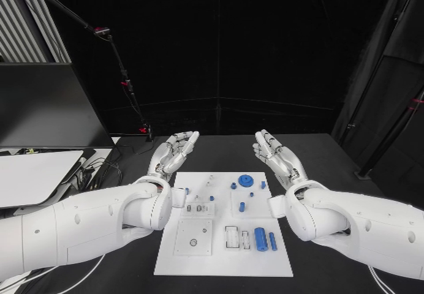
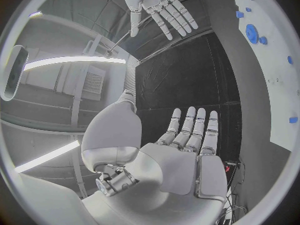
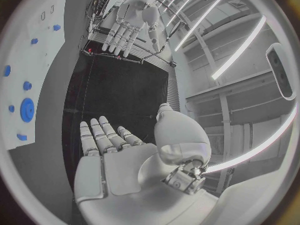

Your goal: Assemble the parts on the task board

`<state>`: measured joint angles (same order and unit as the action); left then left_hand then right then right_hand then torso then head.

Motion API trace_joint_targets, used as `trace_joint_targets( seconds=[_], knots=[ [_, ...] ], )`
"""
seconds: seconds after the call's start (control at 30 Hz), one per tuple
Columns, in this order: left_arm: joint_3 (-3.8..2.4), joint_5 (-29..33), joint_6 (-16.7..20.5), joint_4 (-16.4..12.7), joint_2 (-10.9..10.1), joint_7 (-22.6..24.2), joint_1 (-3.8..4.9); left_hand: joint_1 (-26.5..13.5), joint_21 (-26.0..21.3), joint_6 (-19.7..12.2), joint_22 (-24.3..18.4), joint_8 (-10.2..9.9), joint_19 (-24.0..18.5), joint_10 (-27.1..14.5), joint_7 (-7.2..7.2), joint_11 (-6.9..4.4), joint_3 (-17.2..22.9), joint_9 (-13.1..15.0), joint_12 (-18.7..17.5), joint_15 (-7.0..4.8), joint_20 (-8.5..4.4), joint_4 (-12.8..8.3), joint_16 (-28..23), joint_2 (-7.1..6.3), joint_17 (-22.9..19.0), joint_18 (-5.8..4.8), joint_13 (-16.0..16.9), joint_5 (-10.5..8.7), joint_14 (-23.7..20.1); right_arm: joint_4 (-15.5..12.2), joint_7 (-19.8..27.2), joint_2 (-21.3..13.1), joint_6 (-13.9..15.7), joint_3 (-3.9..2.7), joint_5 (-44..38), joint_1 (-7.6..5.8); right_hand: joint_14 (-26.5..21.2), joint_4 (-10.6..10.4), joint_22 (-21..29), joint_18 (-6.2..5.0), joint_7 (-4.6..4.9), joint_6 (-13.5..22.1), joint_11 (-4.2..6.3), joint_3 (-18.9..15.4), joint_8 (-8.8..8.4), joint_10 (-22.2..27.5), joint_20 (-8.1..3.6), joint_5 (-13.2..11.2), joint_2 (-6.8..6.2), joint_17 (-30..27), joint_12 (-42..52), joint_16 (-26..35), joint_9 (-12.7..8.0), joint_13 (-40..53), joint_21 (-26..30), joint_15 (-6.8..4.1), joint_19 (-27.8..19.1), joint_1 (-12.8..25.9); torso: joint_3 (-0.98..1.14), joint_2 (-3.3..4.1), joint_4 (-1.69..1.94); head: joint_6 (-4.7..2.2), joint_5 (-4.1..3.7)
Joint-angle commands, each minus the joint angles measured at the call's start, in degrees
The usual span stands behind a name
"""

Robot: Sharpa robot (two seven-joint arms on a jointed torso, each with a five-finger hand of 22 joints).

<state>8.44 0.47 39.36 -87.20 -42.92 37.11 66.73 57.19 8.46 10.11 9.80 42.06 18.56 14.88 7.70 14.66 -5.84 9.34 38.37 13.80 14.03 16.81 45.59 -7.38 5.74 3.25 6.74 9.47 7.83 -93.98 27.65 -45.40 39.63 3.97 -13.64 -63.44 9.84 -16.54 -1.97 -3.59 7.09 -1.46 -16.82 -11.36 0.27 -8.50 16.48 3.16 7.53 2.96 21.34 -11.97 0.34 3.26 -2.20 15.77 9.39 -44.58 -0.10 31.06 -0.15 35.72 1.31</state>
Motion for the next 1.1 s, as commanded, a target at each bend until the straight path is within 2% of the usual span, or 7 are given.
trace_joint_targets(
  seconds=[0.03,0.33,0.37,0.73,0.9,0.97,1.1],
  knots=[
    [0.86,-0.82,-5.29,0.47,0.3,18.33,1.01,1.1,0.52,0.41,0.41,0.91,0.74,0.28,9.4,0.51,0.13,0.04,0.86,0.6,0.43,0.39,0.92,0.16,0.02,0.75,0.06,0.25,0.14,-0.73,-0.72,-0.14,-4.38,0.35,-10.16,-0.54,0.04,-0.22,-0.06,-1.06,10.19,-0.33,-0.23,-0.05,0.14,-0.06,0.21,0.18,0.13,0.04,0.26,-0.17,0.08,0.05,-0.21,0.26,0.05,-0.47,0.0,0.0,-0.01,0.0,0.0],
    [2.56,-0.98,-7.14,1.06,0.68,23.1,2.43,1.25,1.14,0.64,0.86,1.25,1.43,0.45,9.41,0.6,0.5,-0.3,1.32,1.11,1.21,0.36,1.19,0.6,-0.29,1.01,-0.22,0.09,0.25,-1.3,-1.0,-0.24,-5.41,0.86,-13.02,-1.01,0.06,-0.23,-0.07,-1.04,10.18,-0.31,-0.24,-0.05,0.13,-0.05,0.21,0.16,0.15,0.05,0.3,-0.26,0.08,0.05,-0.23,0.29,0.1,-0.5,0.0,0.0,-0.01,0.0,0.0],
    [2.58,-0.98,-9.22,1.69,0.85,21.75,2.51,1.31,1.19,0.71,0.88,1.3,1.46,0.5,9.41,0.6,0.53,-0.34,1.39,1.14,1.29,0.36,1.24,0.61,-0.32,1.04,-0.25,0.08,0.29,-0.15,-1.85,-0.23,-6.14,0.86,-13.02,-1.01,0.07,-0.23,-0.07,-1.03,10.18,-0.33,-0.25,-0.05,0.13,-0.06,0.21,0.15,0.16,0.06,0.33,-0.3,0.08,0.05,-0.24,0.3,0.11,-0.51,0.05,0.07,0.01,1.28,0.17],
    [3.58,-2.08,-11.41,2.9,0.84,18.6,3.03,1.52,2.71,1.13,2.18,1.66,3.6,1.17,9.4,0.6,0.33,-0.95,2.2,1.51,2.52,0.38,1.8,0.18,-0.75,1.23,-0.66,0.06,0.72,1.11,-0.93,-0.14,-7.17,0.86,-13.01,-1.02,3.65,-0.22,-0.77,-0.92,10.26,-1.0,-0.07,-0.29,0.28,-3.34,0.09,0.13,0.81,0.78,5.6,-4.73,0.22,0.8,-1.46,0.35,2.81,-1.94,0.05,0.13,-0.05,2.07,0.0],
    [4.46,-5.29,-12.92,4.57,1.08,16.25,3.74,1.24,6.41,0.2,5.04,1.78,9.39,2.83,9.21,0.34,0.14,-1.64,3.27,0.96,2.46,0.37,3.26,0.11,-0.89,2.15,-1.01,-0.18,3.36,2.36,-1.92,-0.13,-8.93,0.86,-13.01,-1.02,18.62,-0.21,-4.18,-3.16,9.96,-2.19,1.6,-1.02,0.48,-15.81,-0.64,0.11,1.05,2.38,13.79,-14.55,0.39,1.9,-7.87,-1.84,17.17,-3.33,0.05,0.18,-0.04,2.62,-0.03],
    [4.73,-7.19,-13.56,5.66,1.36,14.98,4.06,1.16,7.67,-0.37,5.63,2.22,10.85,4.39,9.02,0.15,0.36,-1.97,4.04,0.51,2.44,0.39,3.96,0.45,-1.08,2.68,-1.27,-0.54,5.44,3.04,-3.05,-0.08,-10.33,0.85,-13.01,-1.03,31.0,-0.17,-6.95,-5.46,9.69,-2.7,3.37,-1.68,0.49,-27.12,-0.87,0.28,1.46,3.09,16.59,-17.97,0.43,1.88,-14.01,-4.9,30.47,-4.02,0.07,0.22,-0.11,2.92,0.04],
    [4.92,-9.64,-14.18,7.04,1.73,13.41,4.45,1.14,9.19,-0.85,6.2,3.03,12.4,7.64,8.9,-0.37,0.79,-2.35,5.35,-0.23,2.38,0.3,4.96,1.21,-1.23,3.49,-1.56,-1.23,9.06,3.58,-4.76,-0.11,-12.2,0.82,-13.01,-1.06,41.28,-0.21,-7.59,-7.0,8.73,-2.68,5.29,-2.66,0.46,-37.22,-1.78,1.08,1.7,3.85,16.16,-17.3,0.42,1.51,-16.47,-7.34,37.09,-5.08,0.06,0.56,-0.27,3.1,0.22]
  ],
)
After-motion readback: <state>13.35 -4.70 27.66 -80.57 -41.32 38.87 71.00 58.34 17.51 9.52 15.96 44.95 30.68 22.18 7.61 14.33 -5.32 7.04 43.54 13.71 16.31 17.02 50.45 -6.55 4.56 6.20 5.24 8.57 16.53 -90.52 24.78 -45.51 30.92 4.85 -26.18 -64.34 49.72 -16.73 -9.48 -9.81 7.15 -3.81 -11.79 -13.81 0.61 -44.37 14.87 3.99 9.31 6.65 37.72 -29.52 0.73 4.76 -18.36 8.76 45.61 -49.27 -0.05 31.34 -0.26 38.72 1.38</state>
